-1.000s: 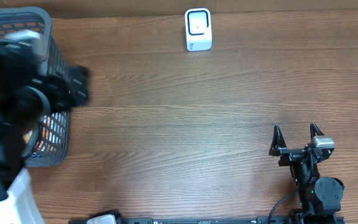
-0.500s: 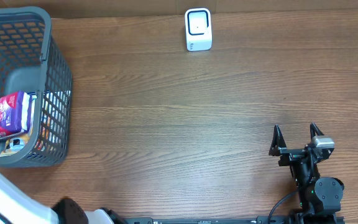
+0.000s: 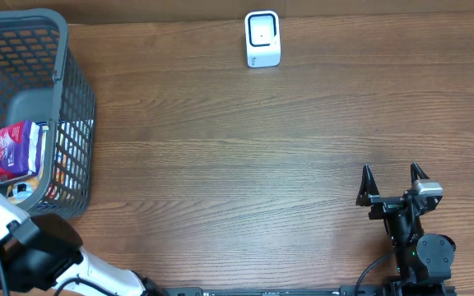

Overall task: Scan the item barcode
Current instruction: 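Move the left gripper up and over into the grey basket, then grasp the pink Carefree liners pack in the basket with the left gripper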

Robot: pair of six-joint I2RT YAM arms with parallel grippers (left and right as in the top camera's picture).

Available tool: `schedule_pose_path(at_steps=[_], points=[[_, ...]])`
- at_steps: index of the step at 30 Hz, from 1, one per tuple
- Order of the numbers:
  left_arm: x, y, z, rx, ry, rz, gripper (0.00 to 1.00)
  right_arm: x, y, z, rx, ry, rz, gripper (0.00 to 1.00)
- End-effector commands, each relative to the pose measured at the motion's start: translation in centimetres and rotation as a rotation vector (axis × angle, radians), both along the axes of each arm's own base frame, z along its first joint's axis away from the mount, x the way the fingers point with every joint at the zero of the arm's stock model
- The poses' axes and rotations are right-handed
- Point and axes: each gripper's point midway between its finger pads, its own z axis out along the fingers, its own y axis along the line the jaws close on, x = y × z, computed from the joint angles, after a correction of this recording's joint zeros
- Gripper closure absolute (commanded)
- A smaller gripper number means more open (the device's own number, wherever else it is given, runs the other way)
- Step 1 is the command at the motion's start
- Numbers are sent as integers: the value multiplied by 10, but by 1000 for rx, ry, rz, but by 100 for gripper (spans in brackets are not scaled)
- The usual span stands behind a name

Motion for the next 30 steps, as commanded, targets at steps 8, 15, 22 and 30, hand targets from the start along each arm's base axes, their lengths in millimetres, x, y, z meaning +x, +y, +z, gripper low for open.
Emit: schedule_pose_path(at_steps=[8, 15, 22, 30], points=[[8, 18, -47, 69, 221, -17, 3, 0, -1, -2, -1, -3, -8, 0], [25, 8, -71, 57, 281, -80, 2, 0, -1, -2, -1, -3, -8, 0], [23, 11, -102, 20, 375, -80, 3, 0, -1, -2, -1, -3, -8, 0], [22, 12, -138, -31, 464, -99, 2, 0, -1, -2, -1, -3, -8, 0]])
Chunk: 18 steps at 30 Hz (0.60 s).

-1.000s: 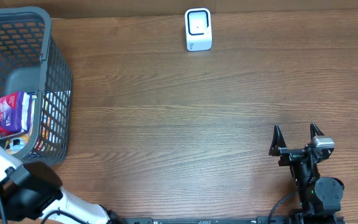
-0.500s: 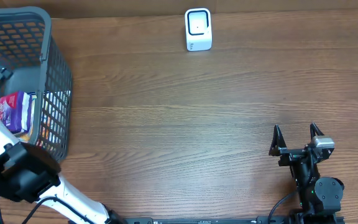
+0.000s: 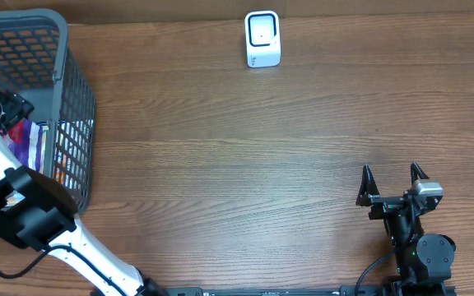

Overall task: Scan the item barcode
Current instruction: 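Grasp the pink Carefree liners pack in the basket with the left gripper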

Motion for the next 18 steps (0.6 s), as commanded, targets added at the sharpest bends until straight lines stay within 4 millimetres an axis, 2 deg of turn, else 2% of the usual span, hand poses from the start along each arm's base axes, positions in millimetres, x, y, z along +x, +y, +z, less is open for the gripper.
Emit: schedule_pose_path(at_steps=[1, 7, 12, 18], points=[[-1, 3, -20, -12, 68, -36, 4, 0, -1, -2, -1, -2, -8, 0], [4, 6, -42, -32, 95, -43, 5, 0, -1, -2, -1, -2, -8, 0], [13, 3, -61, -46, 130, -121, 7, 0, -1, -2, -1, -2, -8, 0], [27, 7, -69, -23, 108, -153, 8, 0, -1, -2, -1, -2, -8, 0]])
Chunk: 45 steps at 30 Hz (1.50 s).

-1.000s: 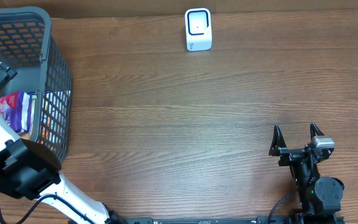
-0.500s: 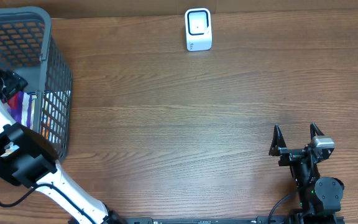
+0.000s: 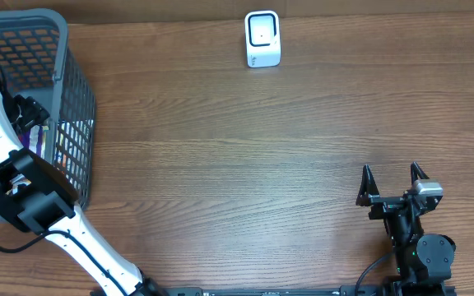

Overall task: Scan the item barcode
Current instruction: 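Grasp the pink Carefree liners pack in the basket with the left gripper, then carry the Carefree pack to the table centre and release it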

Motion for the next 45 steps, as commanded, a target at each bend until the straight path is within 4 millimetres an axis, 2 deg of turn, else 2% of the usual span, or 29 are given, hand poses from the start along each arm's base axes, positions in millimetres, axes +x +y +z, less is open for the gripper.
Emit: schedule_pose_path(at_steps=[1, 3, 9, 11, 14, 18, 20, 21, 22, 25, 29, 37, 42, 45], points=[[7, 3, -6, 19, 5, -41, 10, 0, -1, -2, -1, -2, -8, 0], [7, 3, -8, 17, 9, -41, 20, 0, -1, -2, -1, -3, -8, 0], [1, 1, -10, 7, 38, -39, 25, 0, -1, -2, -1, -3, -8, 0], [-2, -1, -11, 0, 51, -38, 30, 0, -1, -2, -1, -3, -8, 0], [-7, -4, -19, -16, 75, -39, 33, 0, -1, -2, -1, -3, -8, 0], [-20, -7, -35, -23, 137, -38, 53, 0, -1, -2, -1, -3, -8, 0], [-22, -5, -35, -15, 146, -38, 75, 0, -1, -2, -1, -3, -8, 0], [-21, -5, -34, -13, 145, -37, 92, 0, -1, -2, -1, -3, -8, 0], [-21, -5, -32, -10, 141, -37, 96, 0, -1, -2, -1, -3, -8, 0], [-17, -2, -21, 3, 123, -36, 96, 0, -1, -2, -1, -3, -8, 0], [-6, 1, 10, 31, 62, -37, 96, 0, -1, -2, -1, -3, -8, 0], [17, -7, 111, 78, -202, -36, 96, 0, -1, -2, -1, -2, -8, 0], [25, -36, 192, 75, -465, -96, 96, 0, -1, -2, -1, -3, -8, 0], [18, -55, 246, 106, -615, -139, 96, 0, -1, -2, -1, -2, -8, 0]])
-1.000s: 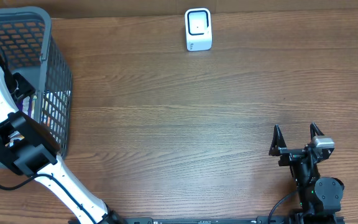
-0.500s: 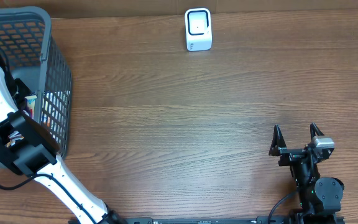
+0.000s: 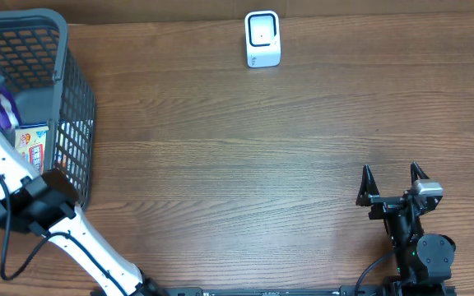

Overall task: Scan the item barcode
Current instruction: 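Carry the Carefree pack to the table centre and release it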

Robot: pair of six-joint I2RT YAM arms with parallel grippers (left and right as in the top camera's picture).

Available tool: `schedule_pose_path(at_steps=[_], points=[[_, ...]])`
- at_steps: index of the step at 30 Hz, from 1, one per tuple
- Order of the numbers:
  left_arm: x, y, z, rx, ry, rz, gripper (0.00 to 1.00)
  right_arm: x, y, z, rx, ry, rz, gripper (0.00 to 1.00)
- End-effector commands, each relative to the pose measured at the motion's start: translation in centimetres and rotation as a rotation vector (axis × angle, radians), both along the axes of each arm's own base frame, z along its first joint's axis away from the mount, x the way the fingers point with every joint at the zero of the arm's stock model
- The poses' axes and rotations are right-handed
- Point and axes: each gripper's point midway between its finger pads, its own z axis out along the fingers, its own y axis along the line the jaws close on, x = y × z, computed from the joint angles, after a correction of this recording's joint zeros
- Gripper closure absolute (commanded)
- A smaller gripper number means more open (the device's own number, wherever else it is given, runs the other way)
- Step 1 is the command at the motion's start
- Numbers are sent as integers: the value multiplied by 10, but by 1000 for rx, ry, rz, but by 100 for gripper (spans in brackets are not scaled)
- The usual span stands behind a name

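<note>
The white barcode scanner [image 3: 262, 39] stands at the far edge of the table, its window facing up. My left arm reaches into the grey wire basket [image 3: 72, 107] at the left. Its gripper sits at the frame's left edge, shut on a purple packet [image 3: 3, 108] that hangs just beside the fingers. Below it in the basket lies a flat box [image 3: 30, 148] with an orange and blue face. Near the front right, my right gripper [image 3: 391, 176] rests open on the table with nothing between its fingers.
The basket's tall mesh walls surround the left gripper and the packet. A cardboard-coloured wall runs along the table's far edge behind the scanner. Wood tabletop stretches between basket, scanner and right arm.
The left gripper has shifted up and to the left inside the basket, and the purple packet has gone with it. The orange and blue box underneath now shows. The right arm is unchanged.
At first the red and purple packet lay on the basket floor, with the left arm low at the front left. Then the arm stood over the basket, its gripper above the packet, then down on it. Now the packet is raised off the box beneath.
</note>
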Motion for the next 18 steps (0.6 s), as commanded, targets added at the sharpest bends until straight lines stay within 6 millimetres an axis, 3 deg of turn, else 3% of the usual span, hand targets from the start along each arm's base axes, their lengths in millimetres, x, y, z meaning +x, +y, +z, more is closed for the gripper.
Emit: schedule_pose_path(at_steps=[1, 3, 6, 7, 13, 18], points=[[-8, -39, 98, 39, -284, -77, 96, 0, -1, -2, -1, -3, -8, 0], [-19, -59, 138, 62, -396, -121, 96, 0, -1, -2, -1, -2, -8, 0], [-37, -88, 179, 81, -501, -177, 96, 0, -1, -2, -1, -3, -8, 0], [-49, -108, 198, 89, -550, -215, 96, 0, -1, -2, -1, -2, -8, 0], [-66, -200, 233, 9, -667, -469, 96, 0, -1, -2, -1, -3, -8, 0], [-56, -288, 232, -111, -674, -736, 96, 0, -1, -2, -1, -3, -8, 0]])
